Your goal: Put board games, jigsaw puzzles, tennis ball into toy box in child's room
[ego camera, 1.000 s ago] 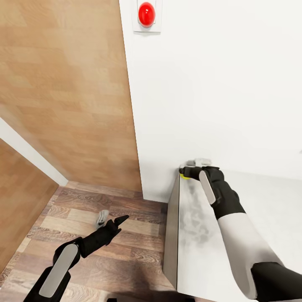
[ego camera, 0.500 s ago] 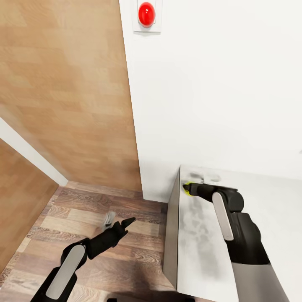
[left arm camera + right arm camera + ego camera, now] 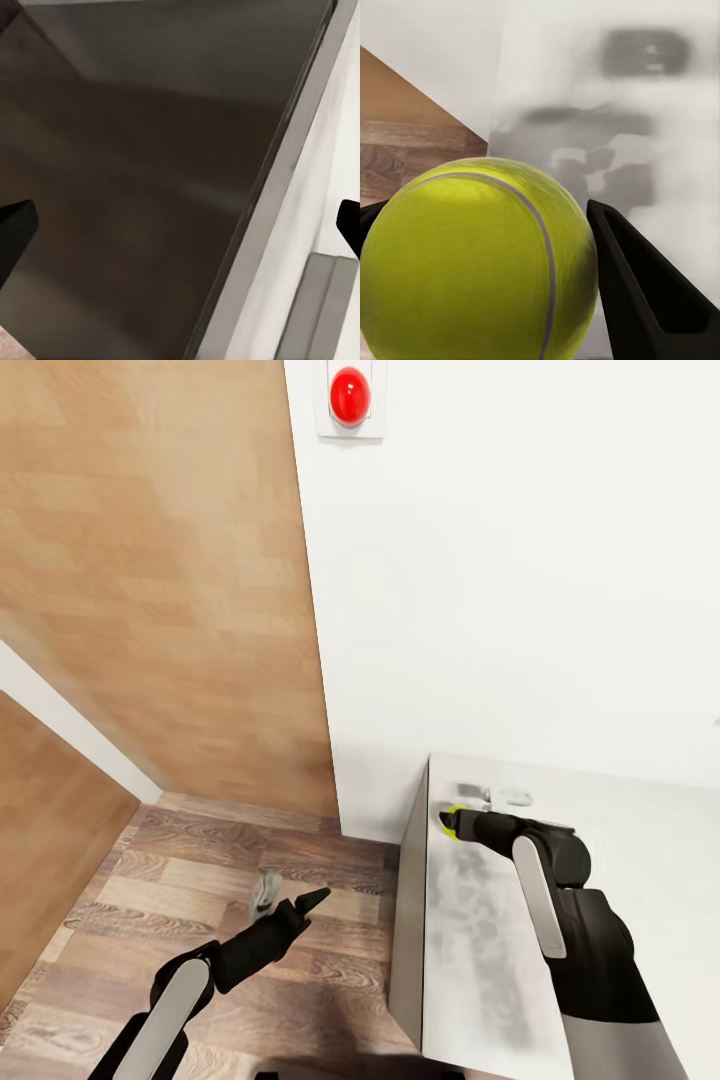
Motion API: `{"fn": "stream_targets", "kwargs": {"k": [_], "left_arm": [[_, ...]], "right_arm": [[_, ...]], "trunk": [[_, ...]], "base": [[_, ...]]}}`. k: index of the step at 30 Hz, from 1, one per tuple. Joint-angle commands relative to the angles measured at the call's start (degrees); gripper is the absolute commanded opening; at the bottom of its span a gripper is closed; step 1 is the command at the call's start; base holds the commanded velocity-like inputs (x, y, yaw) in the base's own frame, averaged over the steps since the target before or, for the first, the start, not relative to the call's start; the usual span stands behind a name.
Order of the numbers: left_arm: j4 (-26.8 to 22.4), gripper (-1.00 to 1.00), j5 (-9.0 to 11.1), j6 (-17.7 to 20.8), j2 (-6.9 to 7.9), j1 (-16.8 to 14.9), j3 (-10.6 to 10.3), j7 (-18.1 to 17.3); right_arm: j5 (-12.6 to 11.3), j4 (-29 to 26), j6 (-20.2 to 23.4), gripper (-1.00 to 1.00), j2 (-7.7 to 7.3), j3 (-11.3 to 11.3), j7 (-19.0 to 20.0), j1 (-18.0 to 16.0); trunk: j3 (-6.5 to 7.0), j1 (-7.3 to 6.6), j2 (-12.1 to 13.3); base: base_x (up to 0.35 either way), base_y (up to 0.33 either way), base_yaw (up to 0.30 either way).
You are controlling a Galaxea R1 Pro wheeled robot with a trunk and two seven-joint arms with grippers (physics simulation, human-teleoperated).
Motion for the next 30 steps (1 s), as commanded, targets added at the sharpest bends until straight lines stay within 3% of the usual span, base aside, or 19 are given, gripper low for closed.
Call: {"fn": "stream_targets", "kwargs": {"k": [1, 19, 30], "left_arm": [[0.0, 1.00, 0.1, 0.1, 0.04, 0.0, 0.0, -0.1], [0.3, 1.00, -0.2, -3.6, -0.65, 0.4, -5.1, 1.5], [3.6, 1.00, -0.2, -5.4, -1.11, 0.3, -6.2, 1.9]], "right_arm": [[-0.7, 0.0, 0.2, -1.00, 0.01, 0.0, -0.8, 0.0], [-0.7, -0.3, 0.2, -1.00, -0.05, 0.0, -0.8, 0.3], [-0.7, -0.3, 0.2, -1.00, -0.04, 0.2, -0.8, 0.4]], "trunk": [[-0.03, 0.03, -0.1], [1.40, 0.03, -0.1], [2.41, 0.03, -0.1]], "base": [[0.000, 0.000, 0.000], [0.000, 0.000, 0.000], [0.000, 0.000, 0.000]]}}
